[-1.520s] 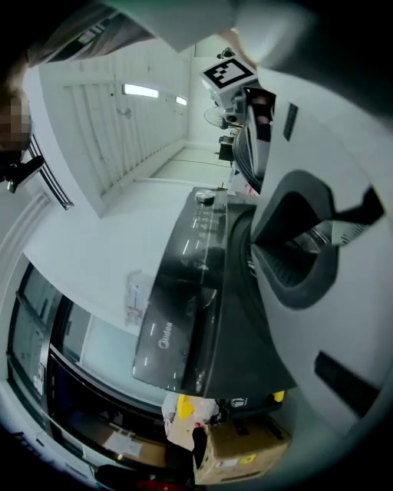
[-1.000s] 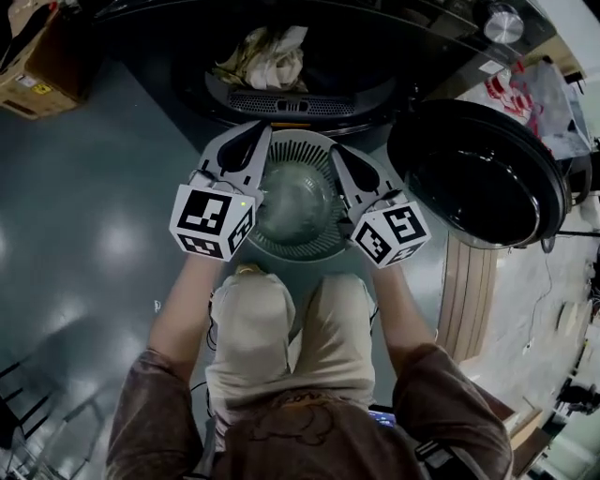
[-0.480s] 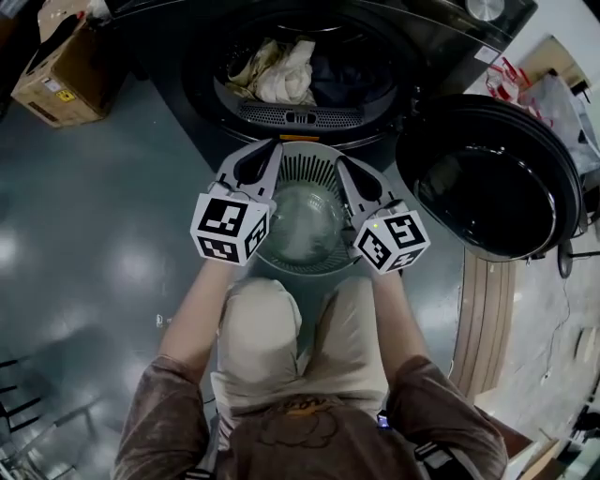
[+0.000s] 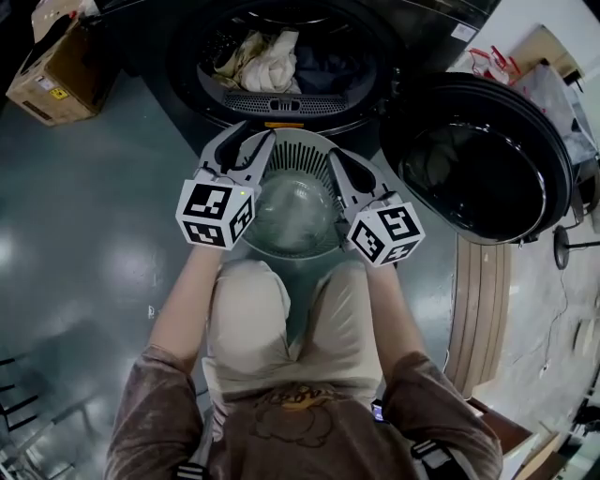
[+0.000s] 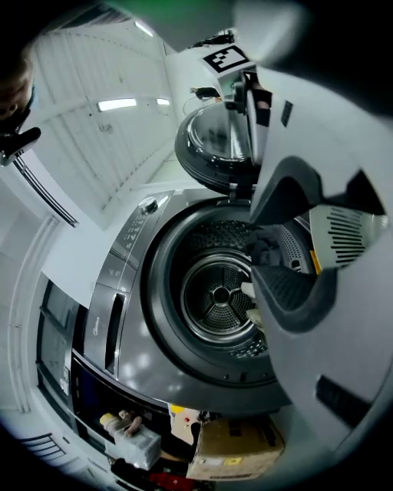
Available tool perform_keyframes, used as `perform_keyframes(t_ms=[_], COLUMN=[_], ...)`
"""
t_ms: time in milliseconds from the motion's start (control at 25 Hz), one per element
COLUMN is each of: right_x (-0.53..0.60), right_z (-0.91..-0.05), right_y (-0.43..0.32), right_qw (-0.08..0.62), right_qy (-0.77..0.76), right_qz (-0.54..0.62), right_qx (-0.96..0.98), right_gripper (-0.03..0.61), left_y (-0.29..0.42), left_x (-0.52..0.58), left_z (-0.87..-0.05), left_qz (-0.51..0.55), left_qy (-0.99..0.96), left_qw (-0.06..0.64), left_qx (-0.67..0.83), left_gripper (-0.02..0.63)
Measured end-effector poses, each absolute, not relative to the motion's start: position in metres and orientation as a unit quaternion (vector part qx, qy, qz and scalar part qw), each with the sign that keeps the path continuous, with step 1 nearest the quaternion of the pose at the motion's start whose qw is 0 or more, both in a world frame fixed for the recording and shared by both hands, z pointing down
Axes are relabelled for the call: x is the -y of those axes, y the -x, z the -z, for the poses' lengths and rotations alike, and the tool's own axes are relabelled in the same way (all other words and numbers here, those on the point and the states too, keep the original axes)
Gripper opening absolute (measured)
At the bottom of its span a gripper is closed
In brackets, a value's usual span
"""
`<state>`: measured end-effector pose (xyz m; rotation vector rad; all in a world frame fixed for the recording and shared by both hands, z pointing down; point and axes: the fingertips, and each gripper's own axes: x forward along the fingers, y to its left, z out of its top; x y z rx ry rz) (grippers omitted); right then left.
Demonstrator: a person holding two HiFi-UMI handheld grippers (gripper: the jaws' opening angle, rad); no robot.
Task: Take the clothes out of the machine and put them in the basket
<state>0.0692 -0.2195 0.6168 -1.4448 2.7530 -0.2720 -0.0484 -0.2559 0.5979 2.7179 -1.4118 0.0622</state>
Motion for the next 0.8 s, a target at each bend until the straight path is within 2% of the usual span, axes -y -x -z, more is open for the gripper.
perform_keyframes(t_ms=[440, 560, 800], right_x=[0.210, 0.209, 0.216], right_z=[-0.614, -0.617, -0.620], right_y=[-0.070, -0.073, -0.067], right_qw=[0.019, 0.020, 0.020], right_qy=[0.459, 0.462, 0.464], right_qz=[0.091, 0.096, 0.105], right_qx=[-0.884, -0.881, -0.880], right_gripper=[-0.003, -0.003, -0.003], left_y=[0.041, 0.042, 0.038], left_x=[0.291, 0.318, 0.378], left_z=[-0.612, -0.628, -0.656], left_qz=[-0.077, -0.104, -0.151], left_qy=[-0.887, -0.877, -0.865], left_qw=[0.021, 0.019, 0.014], left_qx=[0.455, 0.469, 0.478], left_gripper=[0.426, 0.459, 0.465])
